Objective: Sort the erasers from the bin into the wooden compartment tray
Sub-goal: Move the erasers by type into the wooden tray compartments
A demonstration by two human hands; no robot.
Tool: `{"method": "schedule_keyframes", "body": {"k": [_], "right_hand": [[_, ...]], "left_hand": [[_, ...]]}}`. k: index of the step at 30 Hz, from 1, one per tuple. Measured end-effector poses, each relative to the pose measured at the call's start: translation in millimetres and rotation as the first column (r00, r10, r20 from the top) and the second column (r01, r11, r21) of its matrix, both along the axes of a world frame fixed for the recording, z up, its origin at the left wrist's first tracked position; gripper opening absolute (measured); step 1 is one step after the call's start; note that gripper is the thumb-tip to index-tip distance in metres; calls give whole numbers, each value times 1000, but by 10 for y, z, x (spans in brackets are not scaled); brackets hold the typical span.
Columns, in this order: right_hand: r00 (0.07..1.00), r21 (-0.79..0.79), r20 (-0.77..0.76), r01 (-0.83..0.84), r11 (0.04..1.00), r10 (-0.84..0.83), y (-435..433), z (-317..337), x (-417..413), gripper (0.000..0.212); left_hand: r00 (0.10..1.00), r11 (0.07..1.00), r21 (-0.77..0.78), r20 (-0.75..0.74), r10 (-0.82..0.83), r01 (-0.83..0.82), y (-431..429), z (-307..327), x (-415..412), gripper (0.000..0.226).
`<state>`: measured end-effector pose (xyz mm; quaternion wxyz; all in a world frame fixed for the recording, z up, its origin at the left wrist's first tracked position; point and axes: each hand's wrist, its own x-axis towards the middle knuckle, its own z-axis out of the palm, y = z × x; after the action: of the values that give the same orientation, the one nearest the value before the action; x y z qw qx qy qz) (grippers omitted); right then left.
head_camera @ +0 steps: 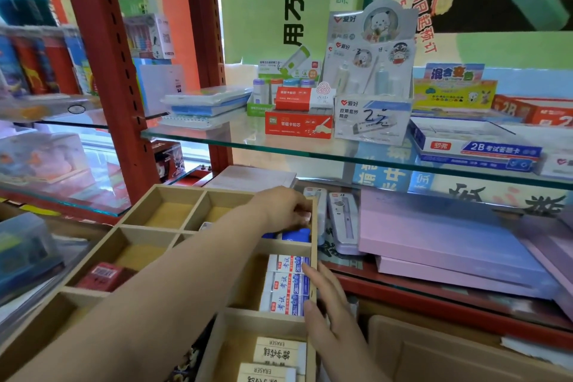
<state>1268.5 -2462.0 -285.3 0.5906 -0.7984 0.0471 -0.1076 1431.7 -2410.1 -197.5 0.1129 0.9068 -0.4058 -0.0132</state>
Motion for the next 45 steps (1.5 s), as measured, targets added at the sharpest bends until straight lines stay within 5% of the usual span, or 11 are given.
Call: {"method": "schedule_keyframes", "body": {"k": [9,13,17,24,31,38,45], "right_hand": [[999,-15,33,1,1000,0,1,-48,0,46],[999,-19,47,-4,1000,5,-9,-62,2,45],[997,-19,81,15,1000,-13,10,-76,15,37],[996,3,81,31,1000,-31,38,-51,12,28],[998,-12,64,29,1000,-28,14,-54,-12,38],[999,17,46,23,1000,-24,25,0,-56,37],[999,-105,51,7,994,-2,-41,142,-217,37]], "left_hand": [[998,975,221,62,-1,-13,-78,67,66,30],[998,999,36,-59,21,-19,174,236,172,22],[993,964,-239,-30,110,-114,555,291,253,22],[970,968,-63,-32,243,-245,992,26,286,22],[966,961,-106,-1,258,-257,968,-26,266,8],[971,970,-38,-5,239,-239,1068,-46,400,17],[972,909,-348,-22,236,-228,1182,202,5,14]]}}
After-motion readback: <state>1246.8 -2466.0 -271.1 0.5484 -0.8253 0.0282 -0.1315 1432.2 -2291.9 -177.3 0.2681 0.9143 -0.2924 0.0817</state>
